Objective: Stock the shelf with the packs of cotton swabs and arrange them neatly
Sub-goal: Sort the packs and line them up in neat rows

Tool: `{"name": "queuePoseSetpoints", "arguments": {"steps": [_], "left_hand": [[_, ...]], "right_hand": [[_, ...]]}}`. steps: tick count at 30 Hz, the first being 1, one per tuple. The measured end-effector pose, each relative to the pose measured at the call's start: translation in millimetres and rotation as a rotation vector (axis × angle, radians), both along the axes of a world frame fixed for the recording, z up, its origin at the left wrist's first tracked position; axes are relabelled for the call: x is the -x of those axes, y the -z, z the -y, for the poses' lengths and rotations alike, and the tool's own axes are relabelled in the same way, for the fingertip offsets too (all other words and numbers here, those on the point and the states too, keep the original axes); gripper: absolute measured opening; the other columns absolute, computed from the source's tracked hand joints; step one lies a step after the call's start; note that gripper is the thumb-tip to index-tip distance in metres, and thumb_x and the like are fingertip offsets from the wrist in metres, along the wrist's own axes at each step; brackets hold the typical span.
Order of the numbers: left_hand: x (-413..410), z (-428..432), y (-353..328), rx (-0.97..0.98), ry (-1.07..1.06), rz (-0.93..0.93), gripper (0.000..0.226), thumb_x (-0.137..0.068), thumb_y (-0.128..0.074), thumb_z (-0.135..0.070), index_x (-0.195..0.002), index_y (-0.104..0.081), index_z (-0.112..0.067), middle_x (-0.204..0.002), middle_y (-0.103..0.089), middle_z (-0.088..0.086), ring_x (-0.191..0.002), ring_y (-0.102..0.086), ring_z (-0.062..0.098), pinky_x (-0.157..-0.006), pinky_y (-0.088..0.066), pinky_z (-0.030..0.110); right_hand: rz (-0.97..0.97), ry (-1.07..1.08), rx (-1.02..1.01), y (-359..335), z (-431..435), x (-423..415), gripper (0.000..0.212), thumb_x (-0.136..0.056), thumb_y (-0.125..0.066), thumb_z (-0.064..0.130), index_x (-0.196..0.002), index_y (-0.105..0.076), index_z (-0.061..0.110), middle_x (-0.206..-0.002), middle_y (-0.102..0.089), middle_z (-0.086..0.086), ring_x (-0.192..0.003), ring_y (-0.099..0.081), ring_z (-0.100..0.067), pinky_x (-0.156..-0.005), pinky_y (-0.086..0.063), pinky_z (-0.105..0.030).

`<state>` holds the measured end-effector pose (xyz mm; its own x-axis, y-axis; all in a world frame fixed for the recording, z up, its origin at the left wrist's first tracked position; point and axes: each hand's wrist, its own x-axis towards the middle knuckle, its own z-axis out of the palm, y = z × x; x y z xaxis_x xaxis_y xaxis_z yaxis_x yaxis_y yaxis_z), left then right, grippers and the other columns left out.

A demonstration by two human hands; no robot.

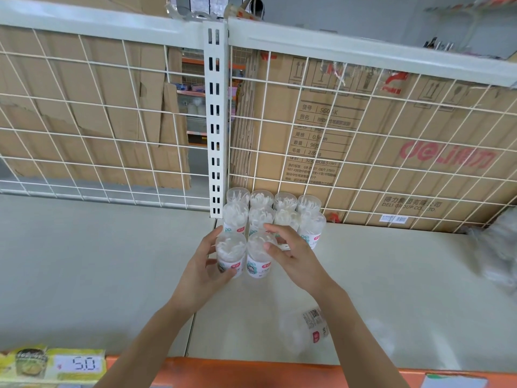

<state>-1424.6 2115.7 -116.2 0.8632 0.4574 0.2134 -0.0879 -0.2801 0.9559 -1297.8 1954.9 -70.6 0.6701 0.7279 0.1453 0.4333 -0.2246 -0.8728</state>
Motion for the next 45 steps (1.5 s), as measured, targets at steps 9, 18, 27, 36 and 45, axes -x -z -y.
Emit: {"name": "queuePoseSetpoints", "arguments": {"steps": [9,18,27,36,45], "left_hand": [[-10,-5,6,-0.104,-0.095,-0.130,0.060,-0.074,-0.077,-0.004,-0.103,-0.044,-0.045,-0.096,-0.063,-0.026,-0.080,-0.060,-0.001,-0.067,-0.044,0.005],[-20,-10,6,-0.132,-0.123,-0.204,0.049,-0.074,-0.079,-0.012,-0.102,-0.043,-0.030,-0.099,-0.061,-0.018,-0.079,-0.058,-0.006,-0.063,-0.040,0.005],[-26,-12,6,-0.135,-0.141,-0.209,0.051,-0.072,-0.080,-0.015,-0.101,-0.043,-0.035,-0.099,-0.058,-0.022,-0.089,-0.060,0.006,-0.068,-0.041,0.011],[-31,-14,7,-0.142,-0.145,-0.232,0.051,-0.073,-0.079,-0.018,-0.106,-0.043,-0.033,-0.101,-0.057,-0.025,-0.091,-0.057,0.000,-0.072,-0.043,0.013],[-31,-16,13,-0.171,-0.158,-0.222,0.054,-0.071,-0.080,-0.018,-0.109,-0.044,-0.031,-0.100,-0.058,-0.023,-0.093,-0.059,0.007,-0.078,-0.044,0.021]], "right_hand": [[0.073,-0.024,0.008,-1,-2,-4,0.047,-0.085,-0.068,0.014,-0.119,-0.048,0.038,-0.116,-0.049,0.022,-0.105,-0.045,0.010,-0.085,-0.045,-0.014],[0.164,0.069,-0.026,3,-11,-7,0.043,-0.082,-0.069,0.010,-0.123,-0.056,0.020,-0.111,-0.049,0.000,-0.099,-0.052,-0.015,-0.089,-0.049,-0.023],[0.163,0.125,-0.101,9,-15,-7,0.042,-0.080,-0.071,0.009,-0.114,-0.055,0.028,-0.113,-0.047,-0.001,-0.098,-0.054,-0.014,-0.086,-0.050,-0.022],[0.168,0.129,-0.056,3,-14,-14,0.038,-0.080,-0.074,0.017,-0.114,-0.058,0.021,-0.109,-0.049,0.008,-0.094,-0.053,0.002,-0.082,-0.049,-0.020],[0.181,0.105,0.001,-1,-14,-17,0.046,-0.075,-0.078,0.019,-0.117,-0.059,0.018,-0.104,-0.050,0.010,-0.097,-0.054,-0.007,-0.083,-0.047,-0.021]]}}
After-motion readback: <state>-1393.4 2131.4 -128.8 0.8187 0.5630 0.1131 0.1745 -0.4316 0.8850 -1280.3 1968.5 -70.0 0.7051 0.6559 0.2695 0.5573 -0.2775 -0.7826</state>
